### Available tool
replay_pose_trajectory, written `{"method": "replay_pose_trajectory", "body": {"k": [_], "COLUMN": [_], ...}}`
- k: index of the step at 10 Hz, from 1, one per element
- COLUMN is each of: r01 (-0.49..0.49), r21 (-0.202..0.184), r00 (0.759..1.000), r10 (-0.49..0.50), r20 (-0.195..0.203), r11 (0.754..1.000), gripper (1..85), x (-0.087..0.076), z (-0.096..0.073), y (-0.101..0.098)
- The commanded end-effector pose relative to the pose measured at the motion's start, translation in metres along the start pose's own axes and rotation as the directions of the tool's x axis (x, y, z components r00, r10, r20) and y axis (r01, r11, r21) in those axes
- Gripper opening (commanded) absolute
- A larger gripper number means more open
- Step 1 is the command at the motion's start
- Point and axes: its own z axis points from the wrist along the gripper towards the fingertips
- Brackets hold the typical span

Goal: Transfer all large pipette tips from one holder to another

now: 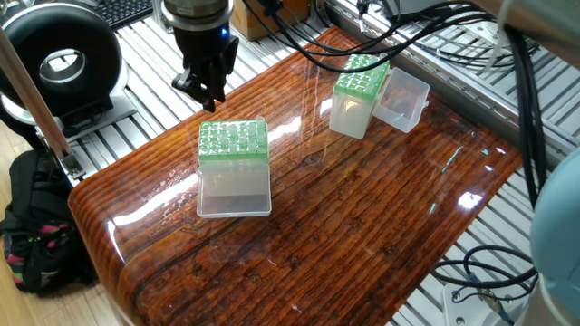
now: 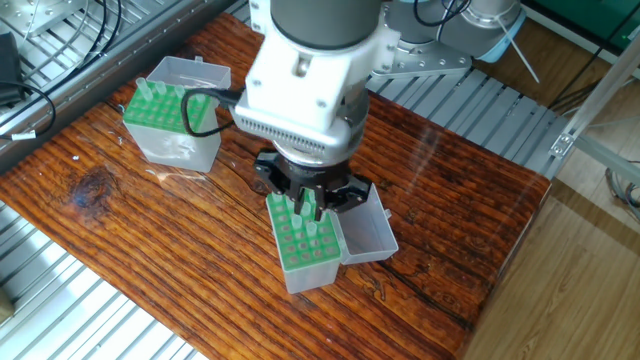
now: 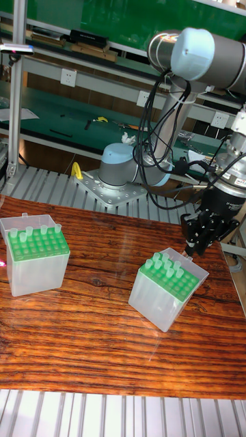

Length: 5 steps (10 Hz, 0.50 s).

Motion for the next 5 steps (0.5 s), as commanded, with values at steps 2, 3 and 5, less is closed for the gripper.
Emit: {"method": "replay_pose_trajectory", "body": {"k": [2, 3, 5], "r01": [-0.031, -0.018, 0.055], "r21": [-0.032, -0.046, -0.075], "r00": [0.999, 0.999, 0.998], "r10": [0.030, 0.017, -0.057], "r20": [-0.024, -0.029, -0.026], "r11": [0.999, 0.999, 0.996], "gripper": [27.3, 26.7, 26.7], "x": [0.003, 0.004, 0.005], "z": [-0.001, -0.001, -0.002], "y": [0.011, 0.015, 0.021]}}
